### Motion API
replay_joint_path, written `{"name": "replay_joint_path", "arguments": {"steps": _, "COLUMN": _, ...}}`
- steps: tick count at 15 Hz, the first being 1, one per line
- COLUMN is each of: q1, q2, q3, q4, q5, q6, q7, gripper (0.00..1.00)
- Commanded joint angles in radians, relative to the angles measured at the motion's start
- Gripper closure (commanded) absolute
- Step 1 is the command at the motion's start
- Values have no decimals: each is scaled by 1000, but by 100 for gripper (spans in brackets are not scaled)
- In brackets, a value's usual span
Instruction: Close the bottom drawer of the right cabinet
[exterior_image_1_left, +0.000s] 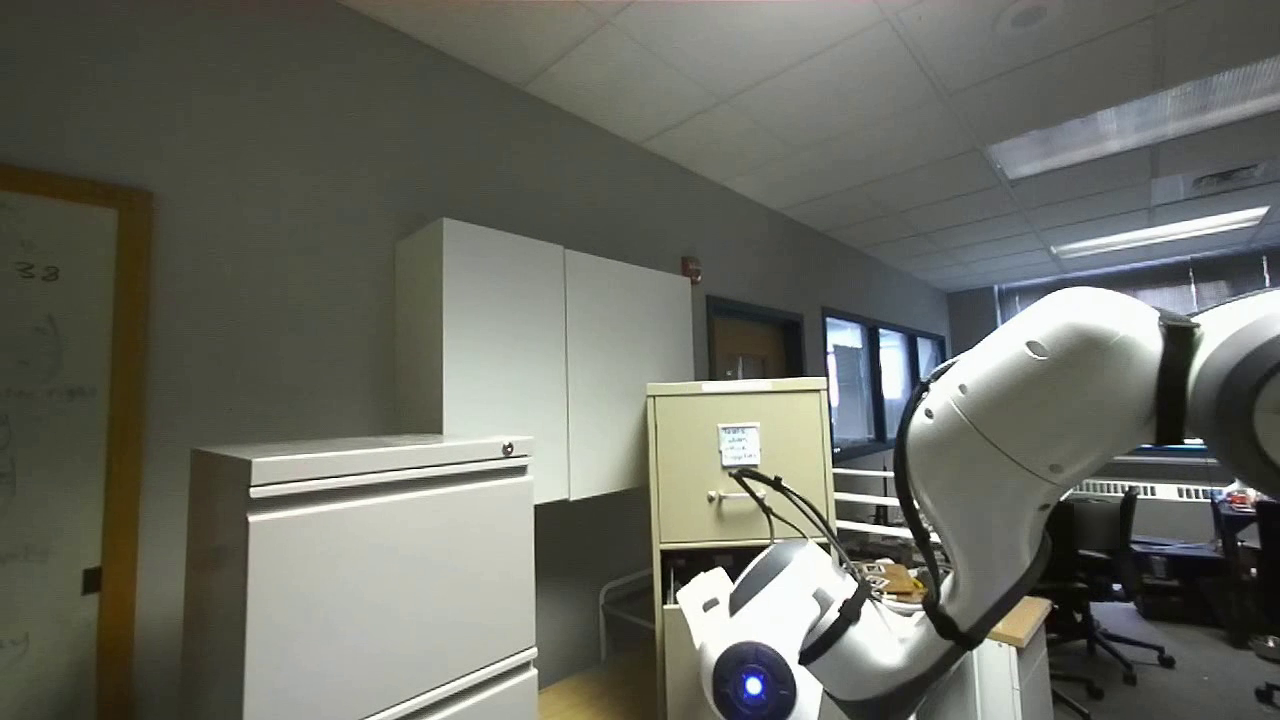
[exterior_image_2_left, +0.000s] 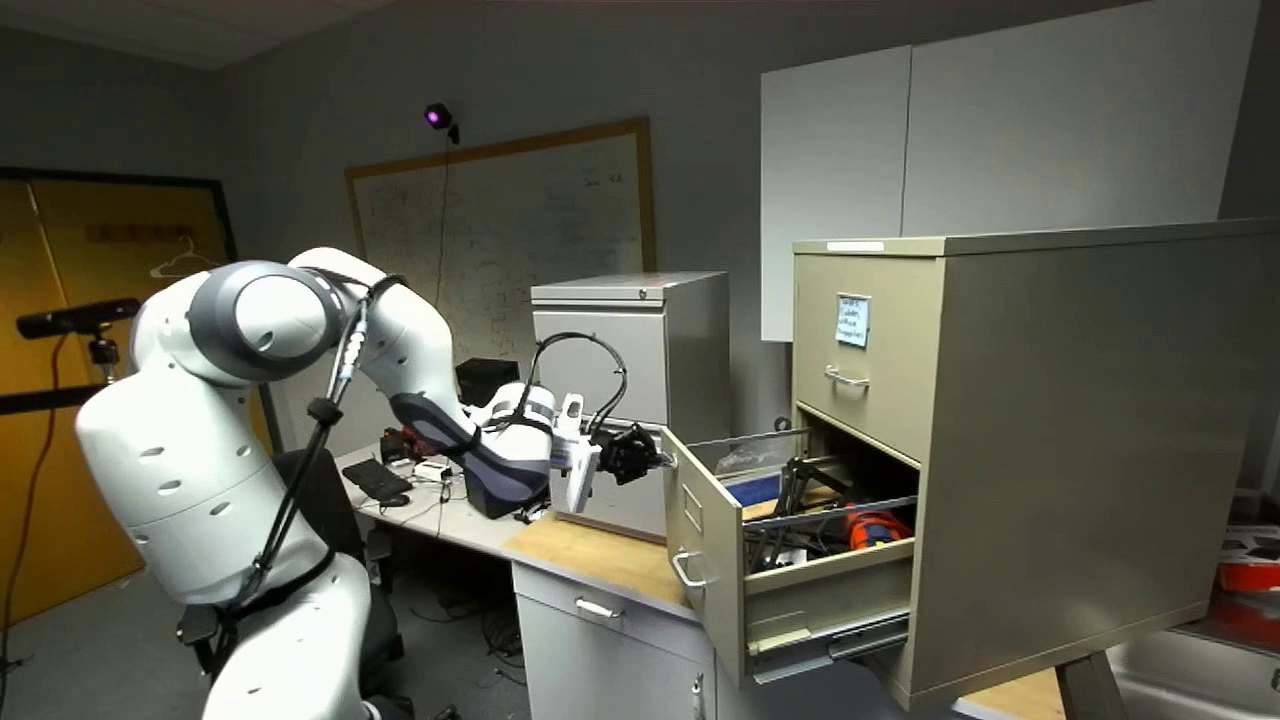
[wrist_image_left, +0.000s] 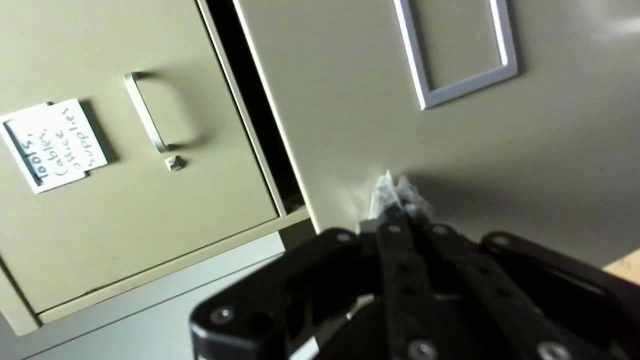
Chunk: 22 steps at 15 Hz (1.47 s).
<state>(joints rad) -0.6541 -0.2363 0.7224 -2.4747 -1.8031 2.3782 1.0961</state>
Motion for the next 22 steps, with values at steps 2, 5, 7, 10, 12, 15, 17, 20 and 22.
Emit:
{"name": "replay_joint_path", "arguments": {"steps": 2, "q1": -73, "q2": 240, "q3": -13, "q4": 136, "q5": -244, "q6": -152, "q7": 184, "gripper": 100}}
{"name": "replay_joint_path", "arguments": {"steps": 5, "q1": 187, "q2": 386, "q3": -320, "q4": 238, "q5": -235, "q6": -213, "q7": 173, "gripper": 100}}
{"name": "replay_joint_path", "arguments": {"steps": 7, "q1": 307, "q2": 465, "q3": -478, "q4": 343, "q5": -215, "q6": -197, "q7": 171, "gripper": 100}}
{"name": "replay_joint_path", "arguments": {"steps": 10, "q1": 394, "q2": 548, "q3": -601, "q4": 506, "q5": -185, "q6": -157, "q7": 180, "gripper": 100}}
{"name": "replay_joint_path", "arguments": {"steps": 12, "q1": 419, "q2": 597, "q3": -652, "q4": 600, "q5": -193, "q6": -123, "q7": 183, "gripper": 100}}
{"name": "replay_joint_path", "arguments": {"steps": 15, "q1": 436, "q2": 659, "q3": -701, "q4": 724, "q5": -192, "q6": -124, "q7": 177, "gripper": 100}}
{"name": "replay_joint_path", "arguments": {"steps": 17, "q1": 438, "q2": 687, "q3": -718, "q4": 795, "q5": -172, "q6": -130, "q7": 182, "gripper": 100}}
{"name": "replay_joint_path", "arguments": {"steps": 20, "q1": 437, "q2": 726, "q3": -738, "q4": 907, "q5": -129, "q6": -142, "q7": 191, "gripper": 100}}
{"name": "replay_joint_path", "arguments": {"steps": 22, "q1": 432, "q2": 748, "q3": -750, "q4": 981, "q5": -85, "q6": -145, "q7": 192, "gripper": 100}}
